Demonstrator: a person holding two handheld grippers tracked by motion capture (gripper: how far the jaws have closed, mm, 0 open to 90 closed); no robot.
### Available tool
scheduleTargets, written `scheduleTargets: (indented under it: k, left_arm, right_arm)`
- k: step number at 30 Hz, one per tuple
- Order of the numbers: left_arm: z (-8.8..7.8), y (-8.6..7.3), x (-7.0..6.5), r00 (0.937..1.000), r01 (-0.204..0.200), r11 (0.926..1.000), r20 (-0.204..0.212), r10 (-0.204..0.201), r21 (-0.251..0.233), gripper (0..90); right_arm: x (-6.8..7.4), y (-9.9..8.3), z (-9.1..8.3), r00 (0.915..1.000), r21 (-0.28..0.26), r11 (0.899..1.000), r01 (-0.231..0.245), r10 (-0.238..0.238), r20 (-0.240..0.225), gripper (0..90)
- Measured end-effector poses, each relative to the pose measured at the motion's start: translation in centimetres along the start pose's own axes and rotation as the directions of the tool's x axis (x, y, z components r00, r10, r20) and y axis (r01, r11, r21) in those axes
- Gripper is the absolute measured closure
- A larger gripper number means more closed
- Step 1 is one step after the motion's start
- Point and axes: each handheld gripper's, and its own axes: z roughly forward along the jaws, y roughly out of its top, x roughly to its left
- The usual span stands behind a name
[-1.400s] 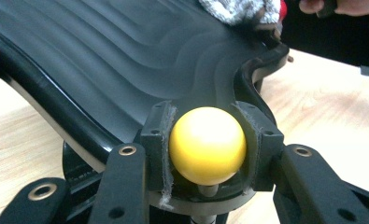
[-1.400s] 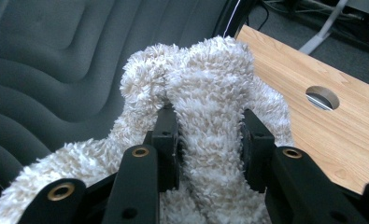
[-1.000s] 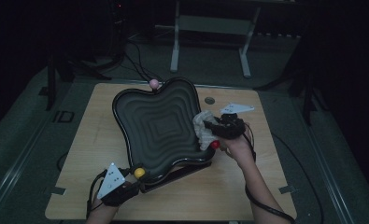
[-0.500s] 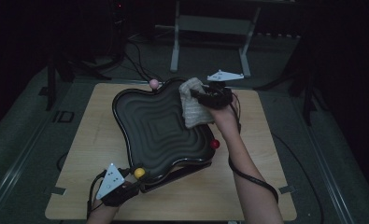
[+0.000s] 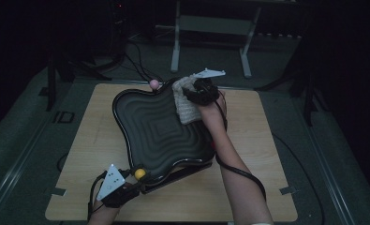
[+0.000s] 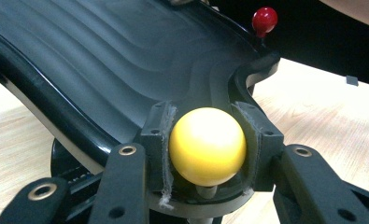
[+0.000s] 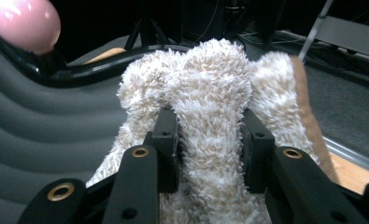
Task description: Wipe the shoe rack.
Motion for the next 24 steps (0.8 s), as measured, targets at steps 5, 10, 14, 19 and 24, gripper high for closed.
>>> scheduleTargets:
  k: [5, 10, 14, 19, 24]
  left_arm:
    - [0.0, 0.0, 0.0, 1.0, -0.002, 1.0, -0.003, 0.002, -0.001, 59.2]
    - [0.0, 0.0, 0.0, 1.0, -0.005, 1.0, -0.003, 0.005, 0.001, 59.2]
    - [0.0, 0.0, 0.0, 1.0, -0.005, 1.0, -0.005, 0.005, 0.003, 59.2]
    - [0.0, 0.0, -0.1, 1.0, -0.005, 1.0, -0.007, 0.005, 0.004, 59.2]
    - [0.0, 0.0, -0.1, 0.9999, -0.005, 1.0, -0.011, 0.005, 0.004, 59.2]
  right_arm:
    - [0.4, -1.1, -0.6, 0.9999, 0.015, 1.0, 0.015, -0.015, 0.008, 65.8]
    - [0.9, -2.5, -1.4, 0.9991, 0.025, 0.999, 0.041, -0.041, 0.004, 65.8]
    - [0.9, -3.4, -2.1, 0.9994, 0.035, 0.999, 0.03, -0.03, -0.018, 66.0]
    - [0.9, -4.8, -2.9, 0.9983, 0.035, 0.999, 0.028, -0.026, -0.051, 66.0]
    - [1.0, -6.1, -3.8, 0.9966, 0.039, 0.998, 0.04, -0.037, -0.073, 66.0]
